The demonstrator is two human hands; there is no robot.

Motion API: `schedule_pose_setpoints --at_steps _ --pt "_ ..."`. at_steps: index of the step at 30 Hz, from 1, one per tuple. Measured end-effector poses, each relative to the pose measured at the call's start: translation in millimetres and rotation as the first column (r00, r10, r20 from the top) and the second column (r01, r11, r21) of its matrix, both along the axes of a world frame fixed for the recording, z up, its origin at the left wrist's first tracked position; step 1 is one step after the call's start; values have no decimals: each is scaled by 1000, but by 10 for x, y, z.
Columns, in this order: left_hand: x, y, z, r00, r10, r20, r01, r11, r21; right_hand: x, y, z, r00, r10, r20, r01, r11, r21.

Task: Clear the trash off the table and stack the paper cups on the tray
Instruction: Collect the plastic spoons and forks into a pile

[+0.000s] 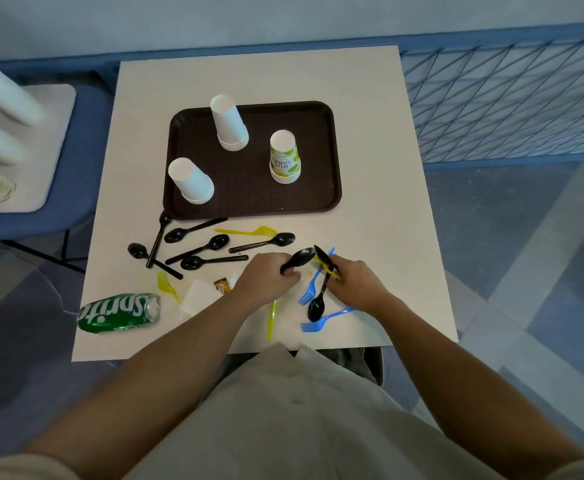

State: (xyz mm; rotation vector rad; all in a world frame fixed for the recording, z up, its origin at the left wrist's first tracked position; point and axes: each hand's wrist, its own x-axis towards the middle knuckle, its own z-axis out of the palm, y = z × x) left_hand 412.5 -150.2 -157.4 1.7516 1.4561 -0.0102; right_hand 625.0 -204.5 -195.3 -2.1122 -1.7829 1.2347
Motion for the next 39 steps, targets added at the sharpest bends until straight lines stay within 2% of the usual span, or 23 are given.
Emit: schedule_pose_setpoints --at_steps 3,7,12,21,25,31,33,35,39 --pt "4 52 -17 990 -121 -73 123 992 25 45 -75 -52 999 33 16 -32 999 -26" --pt "24 100 -52 951 -272 -147 277 961 11 145 -133 -80 987 76 144 -79 997 11" --pt "122 114 -137 848 -459 -267 485 874 38 426 -231 -78 965 79 250 -88 996 25" --pt "465 226 -252 709 -572 -412 654 752 81 926 -508 -30 964 2 267 -18 998 58" --pt "549 227 -306 618 -569 -542 747 640 179 947 -663 -49 939 -106 327 82 993 85" --pt "467 201 -347 469 -582 -665 843 519 141 797 -847 -72 860 -362 360 346 932 111" --pt "498 212 -306 468 -575 -671 852 495 170 816 -808 -24 843 -415 343 396 909 127" --pt "501 218 -280 505 -572 -647 835 513 198 797 -766 -6 826 -452 336 439 891 118" --pt "550 133 -245 698 -535 -477 704 633 321 767 -735 38 815 -513 268 514 855 74"
